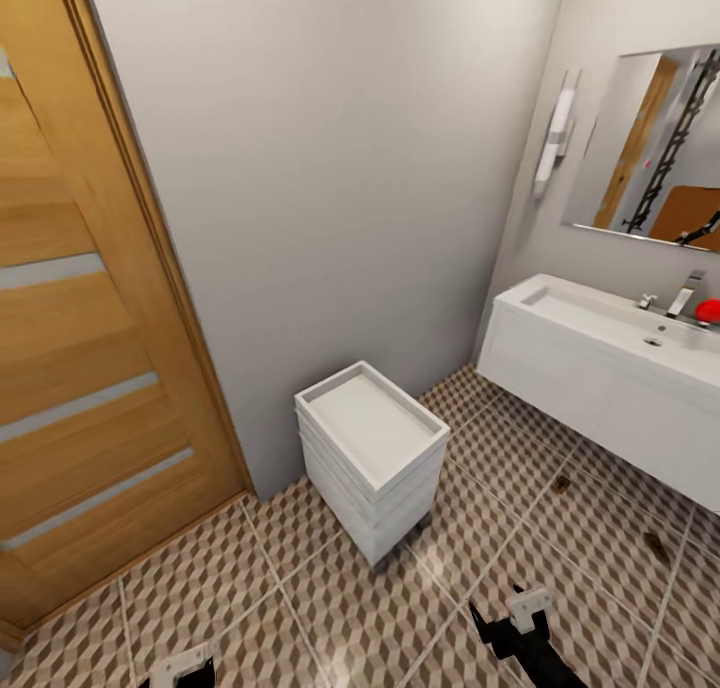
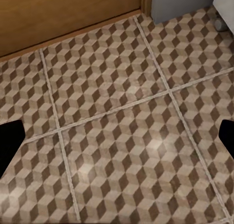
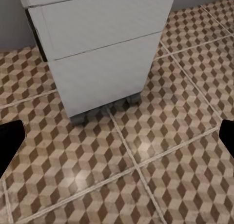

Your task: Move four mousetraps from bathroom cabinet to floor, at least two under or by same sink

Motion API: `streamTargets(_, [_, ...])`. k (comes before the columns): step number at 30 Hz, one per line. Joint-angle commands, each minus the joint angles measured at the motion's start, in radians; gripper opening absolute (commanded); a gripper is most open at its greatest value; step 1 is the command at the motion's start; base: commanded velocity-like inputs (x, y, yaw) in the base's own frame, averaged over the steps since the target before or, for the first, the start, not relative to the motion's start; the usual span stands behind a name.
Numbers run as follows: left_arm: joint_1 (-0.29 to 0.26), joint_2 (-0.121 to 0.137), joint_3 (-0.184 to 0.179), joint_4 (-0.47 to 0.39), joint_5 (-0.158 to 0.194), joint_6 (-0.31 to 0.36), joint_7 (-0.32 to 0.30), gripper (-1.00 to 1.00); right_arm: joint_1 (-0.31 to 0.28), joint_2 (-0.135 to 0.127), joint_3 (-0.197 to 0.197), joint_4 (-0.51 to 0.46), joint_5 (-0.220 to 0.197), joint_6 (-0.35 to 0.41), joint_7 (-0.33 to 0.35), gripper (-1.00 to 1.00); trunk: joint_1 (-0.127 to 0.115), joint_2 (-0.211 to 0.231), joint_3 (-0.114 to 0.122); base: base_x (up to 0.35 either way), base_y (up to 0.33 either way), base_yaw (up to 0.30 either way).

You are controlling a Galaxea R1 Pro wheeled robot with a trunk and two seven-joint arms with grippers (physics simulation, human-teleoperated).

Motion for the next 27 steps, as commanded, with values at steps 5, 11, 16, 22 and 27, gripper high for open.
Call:
streamTargets(5, [-0.002,-0.001,-0.008,0.003,0.002,-0.004,0.005,1.00,-0.001,0.000,0.000,0.000,0.004,-0.003,0.000,1.00,0.001,-0.002,-0.002,-0.002,0.001,0.252])
streamTargets(11, [-0.001,-0.004,-0.008,0.003,0.002,-0.004,0.005,1.00,-0.001,0.000,0.000,0.000,0.005,-0.003,0.000,1.00,0.001,-0.002,-0.002,0.000,0.000,0.252])
streamTargets(16, [-0.002,-0.006,-0.008,0.003,0.002,-0.004,0.005,1.00,-0.001,0.000,0.001,0.000,0.005,-0.003,0.000,1.00,0.001,-0.002,-0.002,0.000,0.000,0.252])
streamTargets(22, [-0.002,-0.007,-0.008,0.003,0.002,-0.004,0.005,1.00,-0.001,0.000,0.001,0.000,0.005,-0.003,0.000,1.00,0.001,-0.002,-0.002,0.000,0.000,0.252])
streamTargets(27, [-0.001,-0.007,-0.008,0.003,0.002,-0.004,0.005,1.00,-0.001,0.000,0.002,0.012,0.005,-0.003,0.000,1.00,0.001,-0.002,-0.002,0.000,0.000,0.252])
